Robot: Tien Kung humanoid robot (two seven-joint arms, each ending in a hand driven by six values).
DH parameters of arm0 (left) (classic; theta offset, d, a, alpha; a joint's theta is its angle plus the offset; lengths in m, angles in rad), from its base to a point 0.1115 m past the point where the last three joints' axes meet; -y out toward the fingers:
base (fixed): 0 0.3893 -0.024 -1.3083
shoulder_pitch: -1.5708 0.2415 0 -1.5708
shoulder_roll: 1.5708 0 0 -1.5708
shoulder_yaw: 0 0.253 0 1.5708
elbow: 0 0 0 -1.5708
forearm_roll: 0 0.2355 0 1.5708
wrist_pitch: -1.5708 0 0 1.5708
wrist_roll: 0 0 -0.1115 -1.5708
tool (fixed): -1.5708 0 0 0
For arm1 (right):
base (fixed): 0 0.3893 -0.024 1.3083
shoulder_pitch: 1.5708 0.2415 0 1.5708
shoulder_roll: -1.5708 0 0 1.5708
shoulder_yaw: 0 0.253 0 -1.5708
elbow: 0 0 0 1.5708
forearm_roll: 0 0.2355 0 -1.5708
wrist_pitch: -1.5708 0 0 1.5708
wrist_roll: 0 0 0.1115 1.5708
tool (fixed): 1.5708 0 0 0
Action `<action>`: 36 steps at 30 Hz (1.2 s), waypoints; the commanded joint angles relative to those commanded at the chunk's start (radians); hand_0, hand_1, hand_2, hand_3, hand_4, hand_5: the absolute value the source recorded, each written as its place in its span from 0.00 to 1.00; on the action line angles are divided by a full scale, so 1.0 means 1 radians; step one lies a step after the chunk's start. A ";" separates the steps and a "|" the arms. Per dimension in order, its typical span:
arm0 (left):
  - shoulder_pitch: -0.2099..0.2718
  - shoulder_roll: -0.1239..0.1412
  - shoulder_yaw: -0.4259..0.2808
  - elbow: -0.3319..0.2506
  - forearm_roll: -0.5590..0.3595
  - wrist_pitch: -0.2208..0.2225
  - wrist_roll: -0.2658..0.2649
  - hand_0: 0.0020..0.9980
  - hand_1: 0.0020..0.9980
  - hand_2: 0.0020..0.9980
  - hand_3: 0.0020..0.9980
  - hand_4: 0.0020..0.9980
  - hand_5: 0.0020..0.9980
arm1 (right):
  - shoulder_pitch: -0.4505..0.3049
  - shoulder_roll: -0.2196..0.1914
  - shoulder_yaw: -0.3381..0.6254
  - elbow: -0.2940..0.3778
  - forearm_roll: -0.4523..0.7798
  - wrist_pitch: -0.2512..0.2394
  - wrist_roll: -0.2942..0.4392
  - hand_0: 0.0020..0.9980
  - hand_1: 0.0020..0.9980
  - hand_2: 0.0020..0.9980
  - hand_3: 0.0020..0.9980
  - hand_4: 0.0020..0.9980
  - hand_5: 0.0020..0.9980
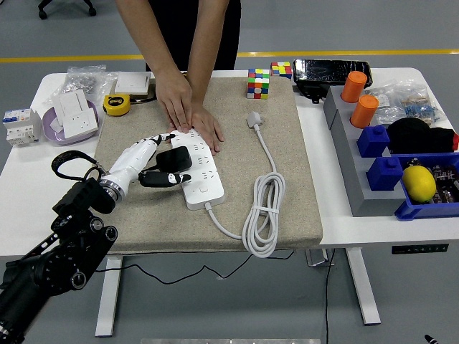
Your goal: Pick up the plug,place it near the board,insert it into the board,press the button
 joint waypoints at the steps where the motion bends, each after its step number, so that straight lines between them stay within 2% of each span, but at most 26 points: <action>1: -0.002 -0.001 0.002 0.004 0.002 0.004 0.000 0.91 0.92 0.84 0.83 1.00 0.49 | 0.000 0.000 -0.001 0.000 0.000 0.000 0.000 0.82 0.75 0.75 0.79 1.00 0.91; 4: -0.008 -0.006 0.007 0.019 0.005 0.019 0.000 0.91 0.92 0.84 0.83 1.00 0.49 | 0.000 0.000 -0.002 0.000 0.000 0.000 0.001 0.82 0.75 0.75 0.79 1.00 0.91; 5: -0.010 -0.008 0.007 0.024 0.006 0.022 0.000 0.84 0.85 0.76 0.74 1.00 0.48 | 0.001 0.000 -0.003 0.000 0.001 0.000 0.001 0.82 0.75 0.75 0.79 1.00 0.91; 10: -0.022 -0.018 0.011 0.047 0.008 0.035 0.003 0.84 0.85 0.76 0.74 1.00 0.48 | 0.002 -0.001 -0.005 0.000 0.002 0.000 0.001 0.82 0.75 0.75 0.79 1.00 0.91; 11: -0.026 -0.022 0.011 0.053 0.010 0.040 0.003 0.80 0.82 0.74 0.72 0.91 0.58 | 0.003 -0.001 -0.005 0.000 0.002 0.000 0.001 0.82 0.75 0.75 0.79 1.00 0.91; 16: -0.040 -0.034 0.011 0.074 0.027 0.050 0.006 0.80 0.82 0.74 0.72 0.91 0.58 | 0.005 -0.001 -0.004 0.000 0.003 0.000 0.000 0.82 0.75 0.75 0.79 1.00 0.91; 17: -0.041 -0.035 0.010 0.076 0.033 0.051 0.008 0.75 0.78 0.71 0.66 0.79 0.64 | 0.005 0.000 -0.004 0.000 0.003 0.000 0.000 0.82 0.75 0.75 0.79 1.00 0.90; 22: -0.044 -0.039 0.005 0.080 0.061 0.056 0.018 0.75 0.78 0.71 0.66 0.79 0.64 | 0.005 0.001 -0.003 0.000 0.004 0.000 0.000 0.82 0.75 0.75 0.79 1.00 0.90; 23: -0.045 -0.039 0.004 0.080 0.070 0.058 0.020 0.73 0.75 0.66 0.57 0.67 0.64 | 0.005 0.001 -0.004 0.000 0.004 0.000 0.001 0.82 0.75 0.75 0.79 1.00 0.90; 28: -0.046 -0.038 0.003 0.084 0.108 0.072 0.025 0.73 0.75 0.66 0.57 0.67 0.64 | 0.005 0.002 -0.001 0.000 0.004 -0.001 0.001 0.82 0.75 0.75 0.79 1.00 0.90; 29: -0.046 -0.038 0.003 0.084 0.117 0.074 0.027 0.65 0.62 0.50 0.51 0.64 0.59 | 0.005 0.002 -0.001 0.000 0.004 -0.001 0.001 0.82 0.75 0.75 0.79 1.00 0.91; 34: -0.048 -0.037 0.009 0.085 0.153 0.069 0.032 0.65 0.62 0.50 0.51 0.64 0.59 | 0.006 0.001 0.001 0.000 0.003 -0.001 0.002 0.82 0.75 0.75 0.79 1.00 0.91; 35: -0.049 -0.037 0.009 0.084 0.156 0.068 0.032 0.64 0.62 0.48 0.49 0.65 0.54 | 0.007 0.001 0.002 0.000 0.003 -0.001 0.002 0.82 0.75 0.75 0.79 1.00 0.91; 36: -0.049 -0.036 0.011 0.084 0.156 0.067 0.033 0.64 0.62 0.48 0.49 0.65 0.54 | 0.007 0.002 0.003 0.000 0.003 -0.001 0.001 0.82 0.75 0.75 0.79 1.00 0.91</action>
